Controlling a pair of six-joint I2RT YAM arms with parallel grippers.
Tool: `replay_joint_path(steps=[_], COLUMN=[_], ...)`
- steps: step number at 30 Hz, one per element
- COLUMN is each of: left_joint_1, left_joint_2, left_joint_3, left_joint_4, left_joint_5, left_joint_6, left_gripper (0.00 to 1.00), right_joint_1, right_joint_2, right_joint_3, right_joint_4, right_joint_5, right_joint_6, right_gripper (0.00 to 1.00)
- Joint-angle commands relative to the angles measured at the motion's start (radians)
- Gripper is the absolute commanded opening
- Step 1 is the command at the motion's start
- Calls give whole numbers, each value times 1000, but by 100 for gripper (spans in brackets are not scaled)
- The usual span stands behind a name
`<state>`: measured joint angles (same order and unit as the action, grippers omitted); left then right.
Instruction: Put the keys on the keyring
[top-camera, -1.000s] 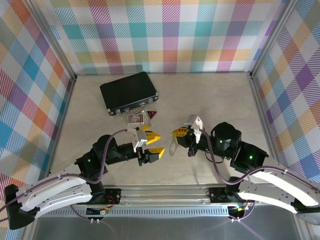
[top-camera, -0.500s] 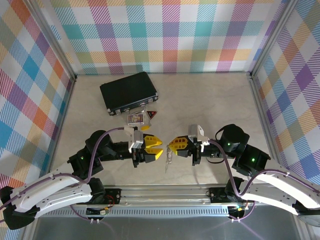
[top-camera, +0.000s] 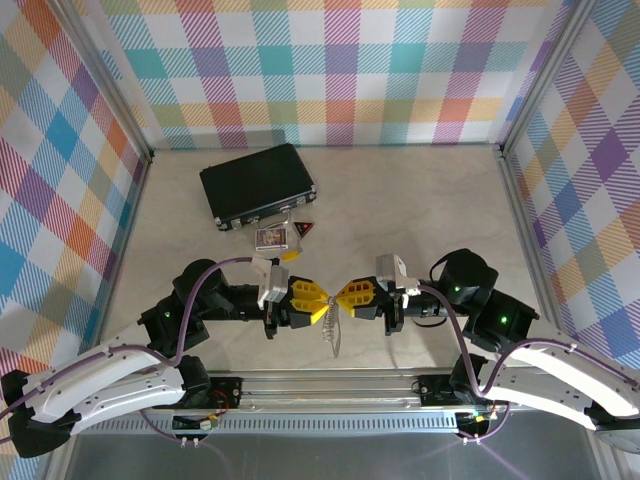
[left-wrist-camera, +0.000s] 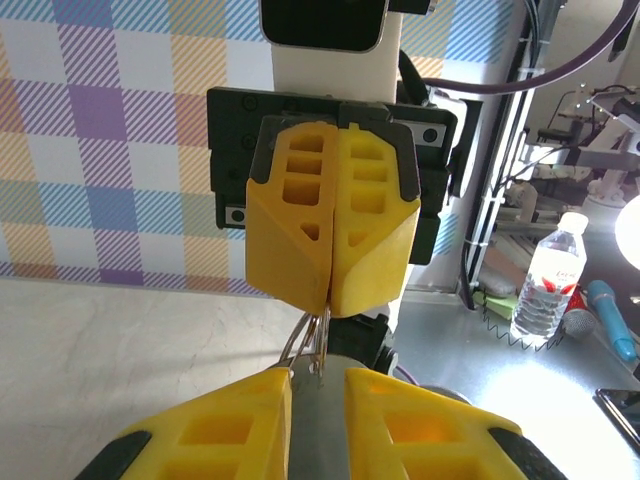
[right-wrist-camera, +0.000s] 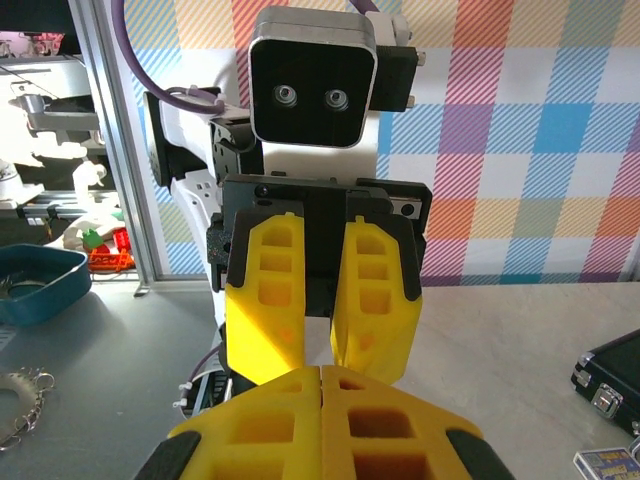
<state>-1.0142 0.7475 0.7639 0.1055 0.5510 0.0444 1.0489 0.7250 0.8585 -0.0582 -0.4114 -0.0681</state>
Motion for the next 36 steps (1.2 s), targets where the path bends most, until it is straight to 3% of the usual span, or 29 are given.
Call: replay_joint_path(steps=[1,18,25,29,33,34,36], left_joint_1=[-7,-6,-6,-6,-6,-6,-7], left_joint_2=[1,39,42,41,26,21,14], left_joint_3=[9,-4,-8,-8,-8,-5,5], left_joint_4=[69,123,129,129,115,107,75], left_joint_5=[44,49,49,52,46,40,21], left_joint_6=[-11,-21,-22,-23,-14,-10,6], left_gripper=[20,19,12,0,0,0,0], right_joint_1=[7,7,7,7,7,7,8], right_joint_2=[2,-2,-3,-7,-14,-18,-30], right_joint_3=[-6,-12,-19,-20,-7,1,19], right_joint_4=[64,78,87,88,51,26,-30], right_joint_5=[-28,-43,-46,-46,-29,-18,2], right_joint_6=[-9,-6,0,2,-9,-15,-21], right_gripper=[0,0,0,0,0,2,18])
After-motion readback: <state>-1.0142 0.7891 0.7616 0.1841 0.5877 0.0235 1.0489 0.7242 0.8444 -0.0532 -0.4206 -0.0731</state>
